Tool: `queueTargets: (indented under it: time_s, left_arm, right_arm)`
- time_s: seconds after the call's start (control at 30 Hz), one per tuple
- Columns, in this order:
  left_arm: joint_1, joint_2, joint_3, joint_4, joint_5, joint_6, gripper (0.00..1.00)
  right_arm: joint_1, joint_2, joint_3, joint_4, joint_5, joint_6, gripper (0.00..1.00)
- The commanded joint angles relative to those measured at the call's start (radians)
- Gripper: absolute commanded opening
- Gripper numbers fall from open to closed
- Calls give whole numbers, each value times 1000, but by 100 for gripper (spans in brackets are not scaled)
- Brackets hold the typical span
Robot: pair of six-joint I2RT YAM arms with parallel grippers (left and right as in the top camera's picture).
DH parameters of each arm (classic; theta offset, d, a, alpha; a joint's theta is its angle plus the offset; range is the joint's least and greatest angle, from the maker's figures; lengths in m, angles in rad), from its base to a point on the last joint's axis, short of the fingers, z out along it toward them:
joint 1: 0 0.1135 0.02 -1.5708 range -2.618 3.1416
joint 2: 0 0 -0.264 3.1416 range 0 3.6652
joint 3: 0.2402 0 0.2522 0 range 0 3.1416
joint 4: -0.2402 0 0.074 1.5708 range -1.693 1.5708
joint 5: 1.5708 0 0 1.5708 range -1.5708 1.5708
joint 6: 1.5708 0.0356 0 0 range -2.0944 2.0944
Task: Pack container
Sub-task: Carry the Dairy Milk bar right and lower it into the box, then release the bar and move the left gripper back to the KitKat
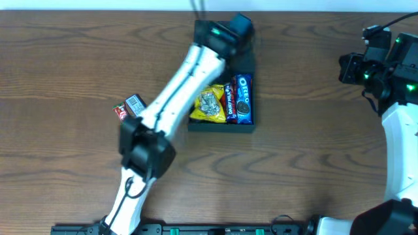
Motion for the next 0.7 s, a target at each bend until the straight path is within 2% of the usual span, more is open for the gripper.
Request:
queueTargets:
  time_s: [0.0, 0.1, 0.23, 0.43, 0.67]
  left_arm:
    - [127, -81, 28, -95, -145, -61, 54]
    - [234, -96, 28, -191, -134, -90, 53]
    - [304, -103, 6, -203, -107, -108, 54]
    - [342, -103, -218, -53, 56, -108, 47]
    - [366, -176, -509, 161, 123, -107, 48]
  right_arm:
    - [-5, -21, 8, 1, -4, 10, 9]
    - [-5, -21, 8, 1, -4, 10, 9]
    - [-5, -21, 8, 2, -4, 10, 9]
    - [-5, -21, 8, 12, -4, 10, 10]
    - [-5, -21, 8, 21, -4, 10, 10]
